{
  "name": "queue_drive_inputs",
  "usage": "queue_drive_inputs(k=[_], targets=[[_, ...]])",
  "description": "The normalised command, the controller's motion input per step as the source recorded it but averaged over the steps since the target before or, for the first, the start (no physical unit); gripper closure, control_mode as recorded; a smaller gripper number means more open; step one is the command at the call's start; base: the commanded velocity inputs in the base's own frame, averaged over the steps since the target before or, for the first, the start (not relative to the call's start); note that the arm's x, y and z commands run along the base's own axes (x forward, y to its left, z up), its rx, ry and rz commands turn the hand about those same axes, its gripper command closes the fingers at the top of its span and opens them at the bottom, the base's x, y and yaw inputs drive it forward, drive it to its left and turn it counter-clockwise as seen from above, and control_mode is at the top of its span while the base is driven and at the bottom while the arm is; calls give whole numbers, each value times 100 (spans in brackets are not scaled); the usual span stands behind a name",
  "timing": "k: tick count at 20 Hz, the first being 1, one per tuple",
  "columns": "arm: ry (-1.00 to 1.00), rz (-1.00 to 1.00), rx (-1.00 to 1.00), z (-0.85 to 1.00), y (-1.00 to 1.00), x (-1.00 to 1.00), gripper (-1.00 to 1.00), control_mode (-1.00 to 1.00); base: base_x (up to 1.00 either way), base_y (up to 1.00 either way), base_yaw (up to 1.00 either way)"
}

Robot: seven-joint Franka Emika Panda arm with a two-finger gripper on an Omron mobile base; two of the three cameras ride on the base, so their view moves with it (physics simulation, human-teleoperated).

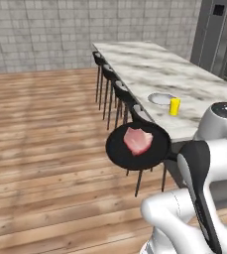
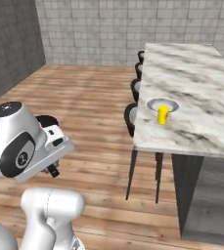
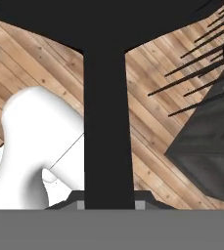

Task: Pick up the pan with the steak in it and place it on the dining table. Then place the steak on the plate.

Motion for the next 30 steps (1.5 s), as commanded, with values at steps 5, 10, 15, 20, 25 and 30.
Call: queue_drive_inputs(k=[5, 10, 15, 20, 25, 30], targets=[[0, 0, 0, 0, 0, 0, 100, 100, -7, 78, -16], [0, 0, 0, 0, 0, 0, 100, 100, 9, 65, -16], [0, 0, 0, 0, 0, 0, 100, 100, 73, 36, -15], [0, 0, 0, 0, 0, 0, 100, 100, 100, 49, -13], [0, 0, 0, 0, 0, 0, 100, 100, 100, 79, -7], [0, 0, 0, 0, 0, 0, 100, 100, 100, 68, -4]])
